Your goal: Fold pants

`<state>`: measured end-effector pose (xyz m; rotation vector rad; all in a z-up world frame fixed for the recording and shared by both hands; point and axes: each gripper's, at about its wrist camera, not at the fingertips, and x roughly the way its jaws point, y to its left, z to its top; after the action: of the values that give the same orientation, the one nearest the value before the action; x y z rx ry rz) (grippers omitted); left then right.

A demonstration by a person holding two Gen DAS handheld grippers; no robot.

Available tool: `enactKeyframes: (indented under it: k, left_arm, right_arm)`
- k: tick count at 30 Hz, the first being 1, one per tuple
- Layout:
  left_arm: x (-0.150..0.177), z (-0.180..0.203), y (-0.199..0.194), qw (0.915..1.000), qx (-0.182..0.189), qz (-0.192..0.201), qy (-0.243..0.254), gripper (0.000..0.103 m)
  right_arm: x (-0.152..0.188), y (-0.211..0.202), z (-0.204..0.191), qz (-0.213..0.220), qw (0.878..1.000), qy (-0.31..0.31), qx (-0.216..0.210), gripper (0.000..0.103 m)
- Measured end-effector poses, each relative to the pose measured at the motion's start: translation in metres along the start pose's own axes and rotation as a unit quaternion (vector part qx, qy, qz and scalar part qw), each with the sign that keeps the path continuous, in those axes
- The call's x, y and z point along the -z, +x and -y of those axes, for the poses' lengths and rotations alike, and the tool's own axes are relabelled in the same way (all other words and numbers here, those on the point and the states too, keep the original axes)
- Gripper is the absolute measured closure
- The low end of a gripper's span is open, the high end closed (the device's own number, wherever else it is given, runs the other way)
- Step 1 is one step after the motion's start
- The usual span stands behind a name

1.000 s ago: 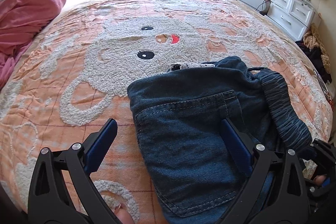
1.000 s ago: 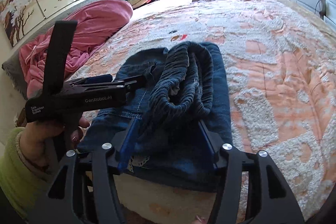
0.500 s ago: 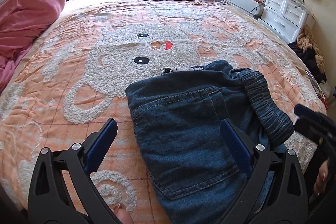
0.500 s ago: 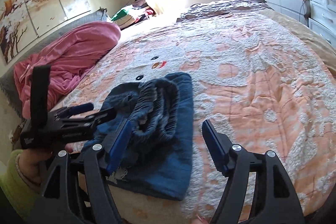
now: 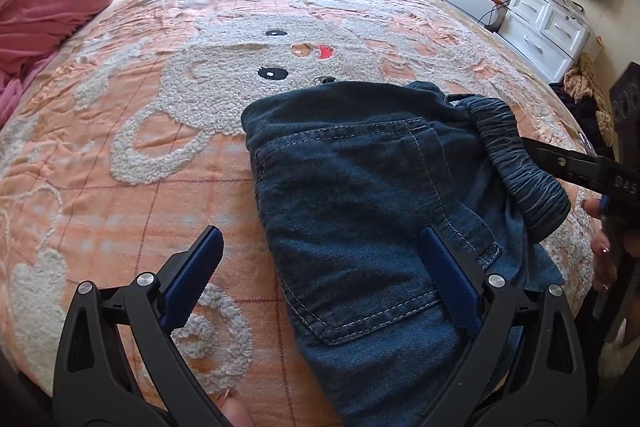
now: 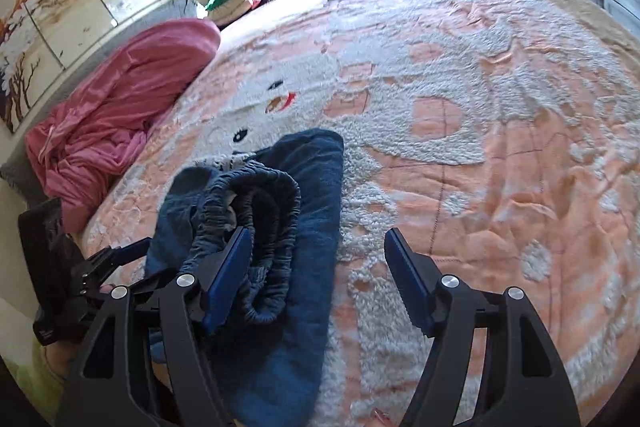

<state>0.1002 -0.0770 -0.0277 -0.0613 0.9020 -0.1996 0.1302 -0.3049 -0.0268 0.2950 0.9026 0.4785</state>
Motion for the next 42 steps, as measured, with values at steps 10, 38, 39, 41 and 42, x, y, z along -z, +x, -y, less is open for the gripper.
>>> enactKeyframes:
  k: [10, 38, 39, 41, 42]
  left_arm:
    - [0.005, 0.004, 0.008, 0.9992, 0.032, -0.020, -0.014, 0.014]
    - [-0.022, 0.004, -0.021, 0.9966, 0.060, 0.050, -0.027, 0.083]
    - [-0.026, 0.002, -0.021, 0.9965, 0.058, 0.055, -0.026, 0.083]
    - [-0.031, 0.000, -0.022, 0.9964, 0.054, 0.060, -0.025, 0.083]
    - [-0.034, -0.002, -0.022, 0.9964, 0.052, 0.062, -0.024, 0.083]
  right_arm:
    - [-0.021, 0.041, 0.015, -0.056, 0.995, 0.029, -0.077, 0.039]
    - [-0.031, 0.012, -0.044, 0.045, 0.993, -0.051, -0.094, 0.092]
    - [-0.035, 0.014, -0.048, 0.046, 0.993, -0.057, -0.093, 0.092]
    - [-0.041, 0.019, -0.055, 0.048, 0.993, -0.067, -0.089, 0.092]
    - [-0.045, 0.022, -0.059, 0.049, 0.992, -0.071, -0.087, 0.092]
